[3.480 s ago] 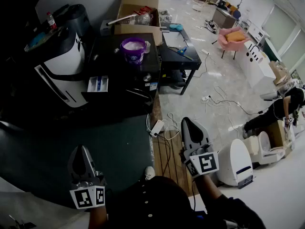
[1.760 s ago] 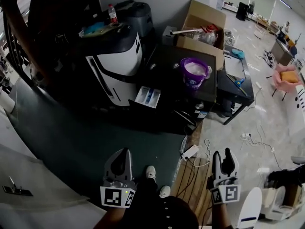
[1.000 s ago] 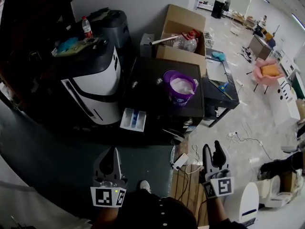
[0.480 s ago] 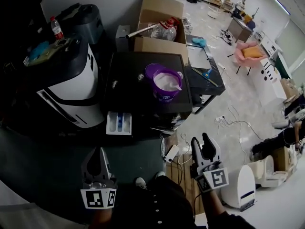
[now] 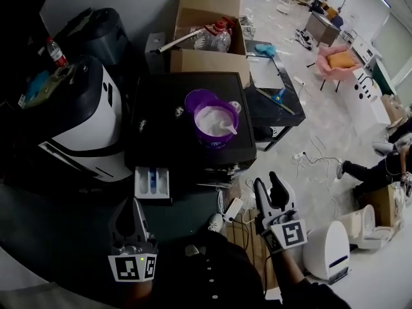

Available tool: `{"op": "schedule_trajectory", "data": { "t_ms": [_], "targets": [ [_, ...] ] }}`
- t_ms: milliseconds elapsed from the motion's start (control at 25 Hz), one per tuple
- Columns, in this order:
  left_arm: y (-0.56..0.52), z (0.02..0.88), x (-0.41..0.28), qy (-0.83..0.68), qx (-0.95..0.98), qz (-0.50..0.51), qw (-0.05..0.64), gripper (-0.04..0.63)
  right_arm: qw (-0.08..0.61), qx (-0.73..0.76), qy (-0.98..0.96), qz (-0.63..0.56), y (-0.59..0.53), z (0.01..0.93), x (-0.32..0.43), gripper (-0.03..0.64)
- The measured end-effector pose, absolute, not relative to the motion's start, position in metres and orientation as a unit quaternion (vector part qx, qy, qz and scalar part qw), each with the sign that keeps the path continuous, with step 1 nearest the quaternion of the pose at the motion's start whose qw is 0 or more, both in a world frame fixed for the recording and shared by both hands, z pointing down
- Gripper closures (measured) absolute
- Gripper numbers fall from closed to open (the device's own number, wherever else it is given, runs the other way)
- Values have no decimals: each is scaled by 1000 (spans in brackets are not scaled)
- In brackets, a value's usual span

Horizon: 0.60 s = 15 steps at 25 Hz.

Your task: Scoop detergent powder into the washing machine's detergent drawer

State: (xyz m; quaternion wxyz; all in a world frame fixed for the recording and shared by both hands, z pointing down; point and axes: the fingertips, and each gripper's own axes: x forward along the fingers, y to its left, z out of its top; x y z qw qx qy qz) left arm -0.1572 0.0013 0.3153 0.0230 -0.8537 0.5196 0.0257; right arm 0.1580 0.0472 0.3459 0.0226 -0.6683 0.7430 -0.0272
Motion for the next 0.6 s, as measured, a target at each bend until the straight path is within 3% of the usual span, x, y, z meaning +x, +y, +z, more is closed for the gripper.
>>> {"op": "schedule_trajectory", "data": {
  "t_ms": [600],
  "targets": [
    [-77, 295, -118, 572, -818, 25, 47, 580, 19, -622, 781, -59, -56, 352, 205, 453]
  ]
}}
